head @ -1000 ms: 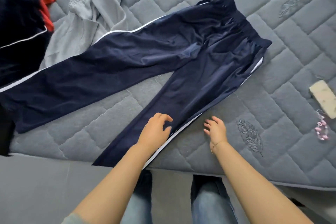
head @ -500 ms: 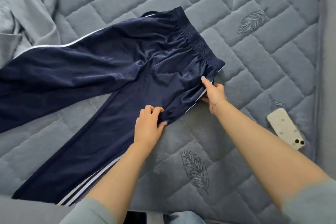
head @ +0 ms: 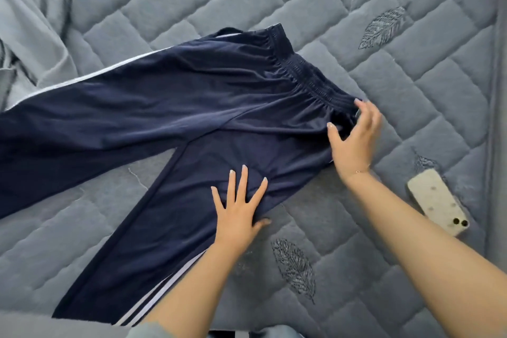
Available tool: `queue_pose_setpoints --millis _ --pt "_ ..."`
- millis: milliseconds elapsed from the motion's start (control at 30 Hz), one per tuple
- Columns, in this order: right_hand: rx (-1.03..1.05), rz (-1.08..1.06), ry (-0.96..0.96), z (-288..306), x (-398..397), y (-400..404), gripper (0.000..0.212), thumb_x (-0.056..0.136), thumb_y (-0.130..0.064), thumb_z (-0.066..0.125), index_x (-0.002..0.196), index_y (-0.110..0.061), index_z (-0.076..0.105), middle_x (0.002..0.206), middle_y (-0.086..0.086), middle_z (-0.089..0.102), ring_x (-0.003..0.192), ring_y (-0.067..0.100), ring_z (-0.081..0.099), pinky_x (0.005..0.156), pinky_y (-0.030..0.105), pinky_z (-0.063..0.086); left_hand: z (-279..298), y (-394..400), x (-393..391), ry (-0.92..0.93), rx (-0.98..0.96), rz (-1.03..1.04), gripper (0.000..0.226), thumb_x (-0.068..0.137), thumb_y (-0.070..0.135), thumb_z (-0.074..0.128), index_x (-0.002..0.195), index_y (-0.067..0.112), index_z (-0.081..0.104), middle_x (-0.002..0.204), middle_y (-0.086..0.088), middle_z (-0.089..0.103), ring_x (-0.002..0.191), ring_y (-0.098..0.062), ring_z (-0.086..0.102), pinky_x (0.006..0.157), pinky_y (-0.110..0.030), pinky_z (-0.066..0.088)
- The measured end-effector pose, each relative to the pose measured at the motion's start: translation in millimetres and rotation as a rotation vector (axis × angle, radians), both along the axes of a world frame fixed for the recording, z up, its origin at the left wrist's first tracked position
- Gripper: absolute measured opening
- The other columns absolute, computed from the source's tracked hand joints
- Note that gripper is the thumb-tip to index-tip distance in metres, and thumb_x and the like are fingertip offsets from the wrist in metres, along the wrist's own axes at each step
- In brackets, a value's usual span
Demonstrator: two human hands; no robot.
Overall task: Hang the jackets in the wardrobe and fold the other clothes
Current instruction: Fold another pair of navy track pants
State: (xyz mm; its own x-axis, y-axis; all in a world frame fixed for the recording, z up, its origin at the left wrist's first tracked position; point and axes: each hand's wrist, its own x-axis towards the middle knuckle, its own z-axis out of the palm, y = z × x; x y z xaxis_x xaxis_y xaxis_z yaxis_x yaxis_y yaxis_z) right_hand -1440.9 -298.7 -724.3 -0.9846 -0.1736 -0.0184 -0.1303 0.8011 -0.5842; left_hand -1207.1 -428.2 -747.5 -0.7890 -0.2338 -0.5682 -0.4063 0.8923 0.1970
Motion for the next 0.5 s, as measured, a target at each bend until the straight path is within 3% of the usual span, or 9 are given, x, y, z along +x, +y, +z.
queue_pose_setpoints --millis 33,100,133,167,267,333,400,467,500 --pt "0.094 0.148 0.057 0.6 1.7 -7.8 0.057 0.091 -0.022 0.063 0.142 -0.008 0.042 0.152 0.018 0.033 0.139 0.032 0.031 0.114 0.038 0.022 -1.1 -1.2 4.1 0.010 -0.023 -0.026 0.087 0.094 0.042 0.055 0.149 0.048 -0.012 0.154 -0.003 -0.037 0.140 -0.030 -0.037 0.112 -0.065 -0.005" --pt "0.319 0.449 0.042 -5.6 -1.0 -17.9 0.052 0.100 -0.030 0.047 0.150 -0.018 0.034 0.161 0.009 0.019 0.148 0.030 0.017 0.118 0.045 0.014 1.6 -5.0 9.0 0.100 -0.035 -0.019 0.084 0.088 0.009 0.060 0.151 0.045 0.018 0.160 -0.005 -0.019 0.145 -0.033 -0.023 0.113 -0.065 0.002" --pt "0.437 0.550 -0.013 -10.9 -6.4 -19.6 0.053 0.103 -0.035 0.039 0.153 -0.021 0.026 0.163 0.006 0.010 0.150 0.028 0.009 0.119 0.045 0.010 2.2 -6.1 12.5 0.134 -0.008 -0.021 0.081 0.084 0.002 0.061 0.148 0.041 0.030 0.161 -0.005 -0.012 0.145 -0.034 -0.019 0.112 -0.065 0.006" --pt "0.539 0.594 -0.071 -15.9 -13.6 -19.3 0.056 0.104 -0.039 0.031 0.155 -0.023 0.017 0.164 0.004 0.002 0.150 0.026 0.001 0.119 0.044 0.005 3.1 -6.1 16.7 0.133 0.042 -0.071 0.075 0.086 0.003 0.059 0.147 0.038 0.033 0.160 -0.005 -0.015 0.144 -0.034 -0.022 0.112 -0.067 0.005" --pt "0.674 0.542 -0.165 -23.2 -33.4 -21.0 0.059 0.104 -0.044 0.022 0.155 -0.026 -0.002 0.163 0.004 -0.014 0.149 0.027 -0.011 0.121 0.042 -0.002 13.2 0.0 27.6 -0.062 0.300 -0.262 0.053 0.103 0.029 0.037 0.151 0.035 0.015 0.152 0.002 -0.038 0.137 -0.024 -0.043 0.111 -0.068 -0.006" --pt "0.680 0.477 -0.203 -20.6 -36.2 -34.1 0.059 0.105 -0.040 0.022 0.155 -0.025 -0.004 0.162 0.006 -0.015 0.149 0.030 -0.011 0.121 0.045 -0.001 27.6 -2.0 23.3 -0.155 0.510 -0.193 0.054 0.102 0.050 0.026 0.152 0.033 0.016 0.159 0.007 -0.024 0.142 -0.016 -0.035 0.113 -0.062 -0.009" --pt "0.629 0.392 -0.204 -12.5 -33.1 -54.1 0.061 0.104 -0.032 0.029 0.156 -0.017 0.002 0.163 0.010 -0.010 0.150 0.031 -0.005 0.121 0.045 0.003 40.1 -20.0 3.1 -0.152 0.676 0.017 0.057 0.098 0.057 0.035 0.149 0.031 0.034 0.161 0.008 0.018 0.150 -0.011 0.006 0.121 -0.051 0.007" --pt "0.523 0.340 -0.145 -2.0 -31.9 -74.5 0.060 0.101 -0.023 0.041 0.154 -0.010 0.017 0.163 0.013 0.003 0.149 0.030 0.006 0.120 0.043 0.009 56.0 -55.9 -27.1 0.027 0.781 0.338 0.040 0.096 0.042 0.053 0.133 0.026 0.058 0.132 0.007 0.062 0.121 -0.011 0.058 0.109 -0.038 0.040" --pt "0.445 0.354 -0.107 3.7 -33.1 -84.8 0.058 0.098 -0.019 0.045 0.152 -0.008 0.025 0.162 0.014 0.010 0.148 0.030 0.012 0.118 0.043 0.015 60.6 -79.6 -41.9 0.149 0.760 0.467 0.030 0.096 0.031 0.057 0.124 0.023 0.064 0.116 0.006 0.070 0.103 -0.011 0.066 0.099 -0.036 0.048"
